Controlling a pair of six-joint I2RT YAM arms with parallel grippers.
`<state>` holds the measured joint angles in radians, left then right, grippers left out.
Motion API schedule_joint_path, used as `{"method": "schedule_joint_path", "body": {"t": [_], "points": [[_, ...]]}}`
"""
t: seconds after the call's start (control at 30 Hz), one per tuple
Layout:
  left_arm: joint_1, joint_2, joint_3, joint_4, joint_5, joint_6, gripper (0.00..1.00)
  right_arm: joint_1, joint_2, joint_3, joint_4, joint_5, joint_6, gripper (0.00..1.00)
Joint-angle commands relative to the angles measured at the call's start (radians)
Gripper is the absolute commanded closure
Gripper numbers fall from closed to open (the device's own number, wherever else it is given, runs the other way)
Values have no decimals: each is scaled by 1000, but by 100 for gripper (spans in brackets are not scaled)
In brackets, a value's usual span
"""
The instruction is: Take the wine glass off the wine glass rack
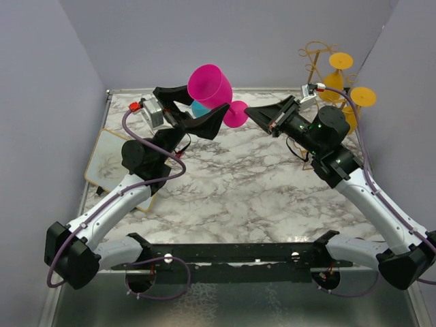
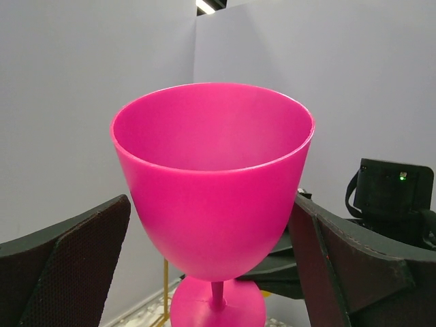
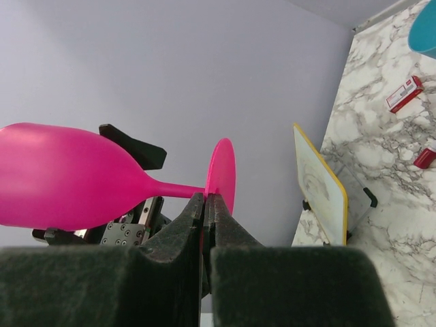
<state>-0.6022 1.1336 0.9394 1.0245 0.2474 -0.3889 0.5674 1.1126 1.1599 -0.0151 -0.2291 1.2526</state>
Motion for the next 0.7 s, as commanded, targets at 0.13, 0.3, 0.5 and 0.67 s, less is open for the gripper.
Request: {"method": "schedule_joint_path", "body": {"t": [0.13,0.3,0.5,0.67], "points": [[-3,29,46,46,25,148,1,-4,-2,-10,32,-52,3,99],[-13,45,60,62,35,212,1,-4,2,-14,29,-53,2,99],[-20,65,69,93,21,139,2,-5,-3,-23,43,-41,-1,99],[-23,65,57,98,16,134,8,-5,-13,-28,47,-30,-3,99]]}}
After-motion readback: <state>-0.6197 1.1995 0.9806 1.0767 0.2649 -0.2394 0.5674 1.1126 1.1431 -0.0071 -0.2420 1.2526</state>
